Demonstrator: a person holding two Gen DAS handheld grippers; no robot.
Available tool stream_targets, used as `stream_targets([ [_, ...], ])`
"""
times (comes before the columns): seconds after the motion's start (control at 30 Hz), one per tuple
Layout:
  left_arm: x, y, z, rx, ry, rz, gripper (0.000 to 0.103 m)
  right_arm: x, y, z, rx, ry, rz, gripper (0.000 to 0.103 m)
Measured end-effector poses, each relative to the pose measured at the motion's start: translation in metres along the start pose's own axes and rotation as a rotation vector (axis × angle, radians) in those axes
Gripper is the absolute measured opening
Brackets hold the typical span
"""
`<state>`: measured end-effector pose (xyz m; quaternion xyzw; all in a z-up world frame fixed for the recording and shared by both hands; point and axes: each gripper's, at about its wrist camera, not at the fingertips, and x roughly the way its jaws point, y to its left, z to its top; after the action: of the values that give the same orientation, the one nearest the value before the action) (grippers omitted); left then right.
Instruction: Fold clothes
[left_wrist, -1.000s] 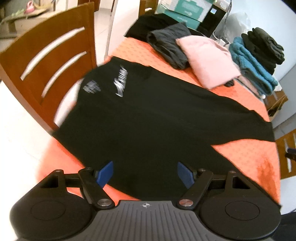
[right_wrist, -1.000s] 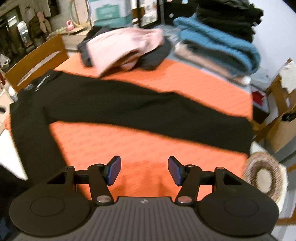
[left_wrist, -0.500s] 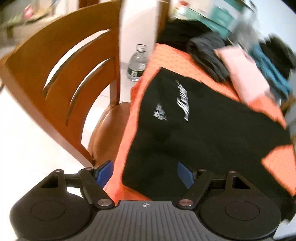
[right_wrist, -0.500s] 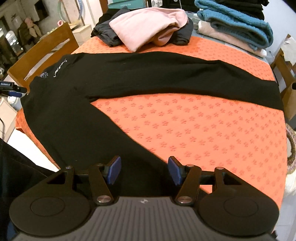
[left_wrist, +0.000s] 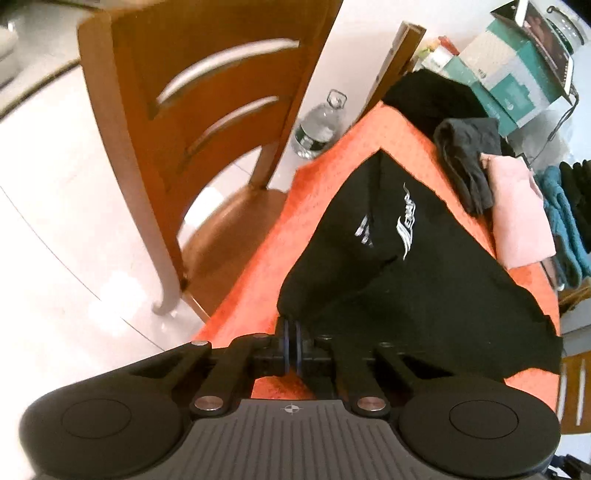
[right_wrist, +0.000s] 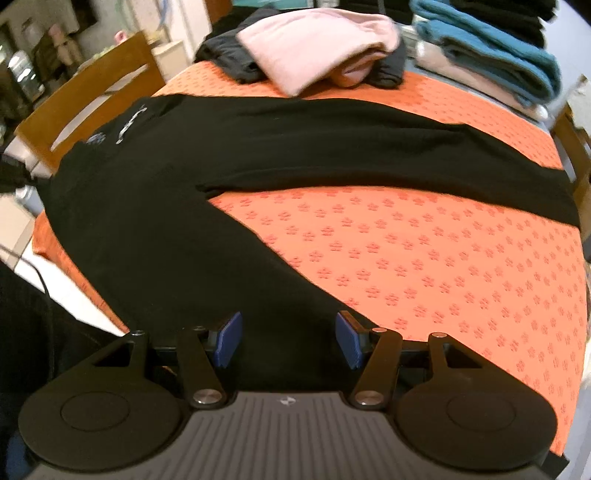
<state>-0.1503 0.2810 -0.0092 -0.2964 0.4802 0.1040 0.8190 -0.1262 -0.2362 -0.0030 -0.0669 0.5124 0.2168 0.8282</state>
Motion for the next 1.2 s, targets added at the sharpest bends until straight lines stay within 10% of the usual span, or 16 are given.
stream_targets([
  [0.33, -0.025, -0.015, 0.009, 0.065, -0.011, -0.030, 0.006, 0.003, 0.049, -0.033, -0.133, -0.018, 0.055, 0.062],
  [0.83, -0.033, -0.033, 0.021, 0.089, -0.029, -0.054, 0.006, 0.014, 0.081, -0.077, -0.361, -0.001, -0.166, 0.038],
  [1.2, -0.032, -0.026, 0.017, 0.058, -0.029, -0.075, 0.006, 0.019, 0.100, -0.083, -0.504, 0.011, -0.166, 0.029],
])
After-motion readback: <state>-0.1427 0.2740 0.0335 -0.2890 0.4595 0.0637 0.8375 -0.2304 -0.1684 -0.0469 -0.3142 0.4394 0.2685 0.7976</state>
